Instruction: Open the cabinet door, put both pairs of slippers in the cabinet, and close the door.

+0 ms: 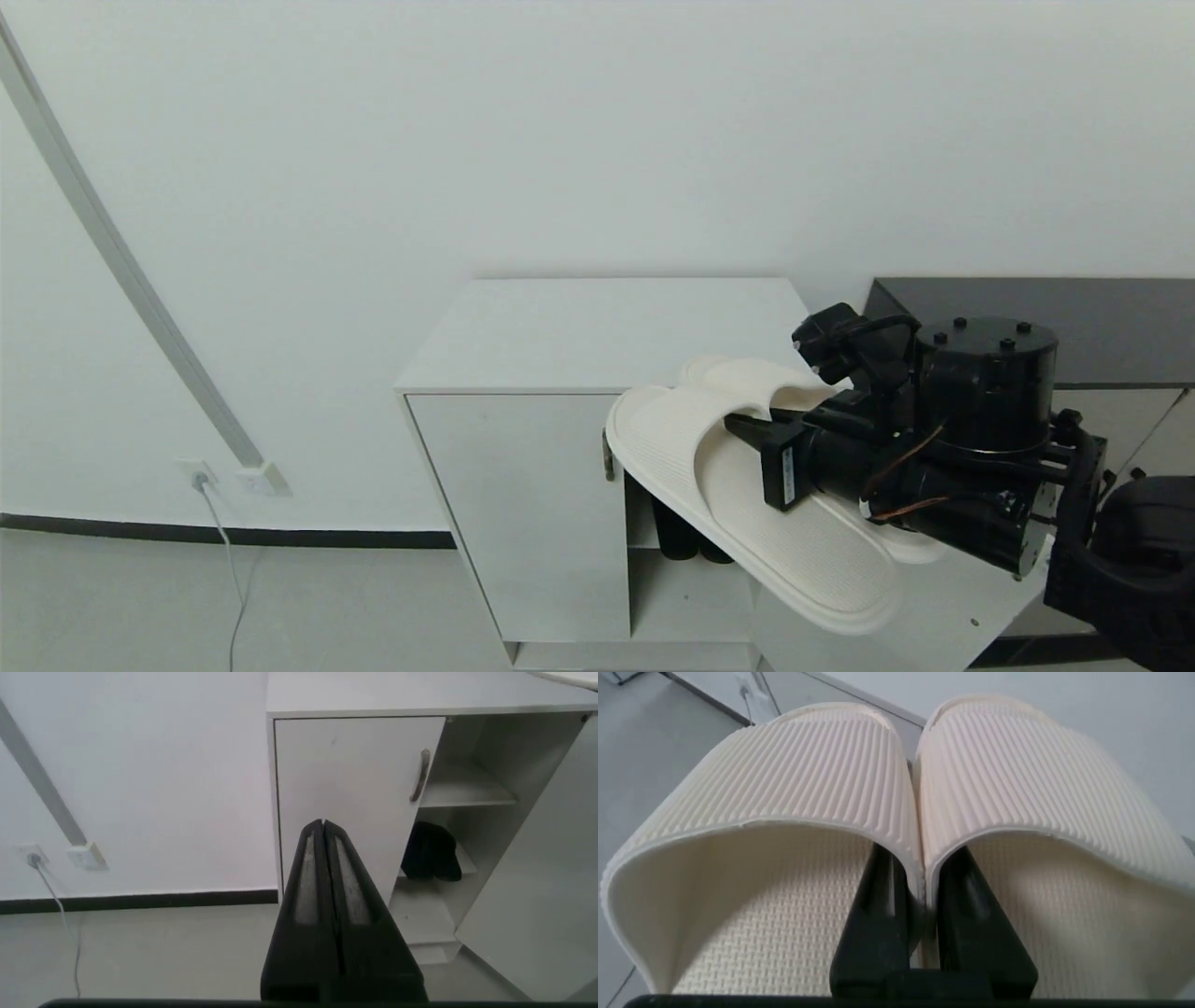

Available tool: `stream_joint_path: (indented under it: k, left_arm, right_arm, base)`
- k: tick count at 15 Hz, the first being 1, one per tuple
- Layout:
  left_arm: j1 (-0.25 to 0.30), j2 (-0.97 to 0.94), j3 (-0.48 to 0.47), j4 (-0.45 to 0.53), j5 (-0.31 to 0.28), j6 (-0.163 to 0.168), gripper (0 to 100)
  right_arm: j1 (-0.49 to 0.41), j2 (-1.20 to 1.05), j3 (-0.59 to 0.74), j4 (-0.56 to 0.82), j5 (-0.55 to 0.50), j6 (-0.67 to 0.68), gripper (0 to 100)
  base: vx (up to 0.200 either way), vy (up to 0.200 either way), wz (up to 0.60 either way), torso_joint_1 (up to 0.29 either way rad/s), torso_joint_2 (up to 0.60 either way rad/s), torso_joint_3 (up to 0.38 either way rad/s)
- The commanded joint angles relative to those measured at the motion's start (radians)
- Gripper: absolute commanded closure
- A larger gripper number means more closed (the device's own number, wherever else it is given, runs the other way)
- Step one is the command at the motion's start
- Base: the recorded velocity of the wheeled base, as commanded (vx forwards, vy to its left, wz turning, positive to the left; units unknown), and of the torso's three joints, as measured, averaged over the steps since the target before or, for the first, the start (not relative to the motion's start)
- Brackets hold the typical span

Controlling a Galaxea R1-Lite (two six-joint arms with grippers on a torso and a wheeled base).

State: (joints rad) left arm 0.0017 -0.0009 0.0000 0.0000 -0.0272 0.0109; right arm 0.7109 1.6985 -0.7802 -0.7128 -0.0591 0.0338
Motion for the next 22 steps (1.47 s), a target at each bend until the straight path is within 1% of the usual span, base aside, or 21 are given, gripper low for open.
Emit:
stream_joint_path:
  k: [1,8,17,22]
  left_arm:
    - [0.0,0.001,0.0,0.0,0.0,0.0,100]
    - [0.0,0.001,0.0,0.0,0.0,0.0,100]
    - [0.0,0.001,0.0,0.0,0.0,0.0,100]
    - [0.0,0.001,0.0,0.0,0.0,0.0,100]
  right_arm:
    - [0.001,0.004,0.001,-0.001,-0.001,0.0,100]
    - [0.009,0.01,0.015,-0.031,-0.004,0.0,100]
    - [0.012,0.018,0.024,-0.031,-0.001,-0.012,100]
    - [0.012,0.016,0.027,-0.033,-0.002,-0.012,100]
  base:
    - [0.0,0.0,0.0,0.0,0.0,0.0]
    - [0.0,0.0,0.0,0.0,0.0,0.0]
    - [0.0,0.0,0.0,0.0,0.0,0.0]
    - [0.0,0.0,0.0,-0.171,0.4,0.224]
